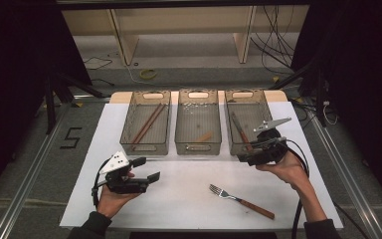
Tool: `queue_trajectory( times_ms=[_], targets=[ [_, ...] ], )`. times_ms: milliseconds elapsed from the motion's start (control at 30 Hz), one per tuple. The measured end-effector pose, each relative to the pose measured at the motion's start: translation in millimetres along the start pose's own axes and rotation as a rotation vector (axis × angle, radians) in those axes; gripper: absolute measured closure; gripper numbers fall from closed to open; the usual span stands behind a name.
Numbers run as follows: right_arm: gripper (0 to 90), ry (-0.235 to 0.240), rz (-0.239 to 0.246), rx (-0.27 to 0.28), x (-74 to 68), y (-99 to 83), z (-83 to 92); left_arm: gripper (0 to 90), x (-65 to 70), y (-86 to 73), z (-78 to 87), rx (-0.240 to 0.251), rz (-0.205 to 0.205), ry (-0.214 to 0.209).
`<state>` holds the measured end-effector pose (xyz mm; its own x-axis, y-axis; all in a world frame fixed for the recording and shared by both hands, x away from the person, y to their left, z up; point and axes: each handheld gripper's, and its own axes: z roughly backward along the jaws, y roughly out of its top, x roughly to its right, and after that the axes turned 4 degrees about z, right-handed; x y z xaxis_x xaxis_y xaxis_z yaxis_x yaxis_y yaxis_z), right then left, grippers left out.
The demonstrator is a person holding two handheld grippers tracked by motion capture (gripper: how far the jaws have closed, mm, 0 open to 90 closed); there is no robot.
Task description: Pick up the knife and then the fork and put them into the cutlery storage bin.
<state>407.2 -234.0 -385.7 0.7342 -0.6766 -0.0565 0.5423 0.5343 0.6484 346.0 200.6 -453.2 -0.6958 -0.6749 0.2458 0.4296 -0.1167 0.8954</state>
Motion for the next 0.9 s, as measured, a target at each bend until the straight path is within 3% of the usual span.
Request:
queue_trajectory(
  times_ms=[233,900],
  targets=[
    [26.8,0.019,0.019,-0.016,-10.7,-8.7,0.5,18.3,-0.6,0.0,0.3,0.002,0.003,0.001],
    [26.5,0.091,0.083,-0.18,-35.7,-43.7,-1.8,18.2,0.5,0.5,0.5,0.005,-0.002,-0.005]
  ],
)
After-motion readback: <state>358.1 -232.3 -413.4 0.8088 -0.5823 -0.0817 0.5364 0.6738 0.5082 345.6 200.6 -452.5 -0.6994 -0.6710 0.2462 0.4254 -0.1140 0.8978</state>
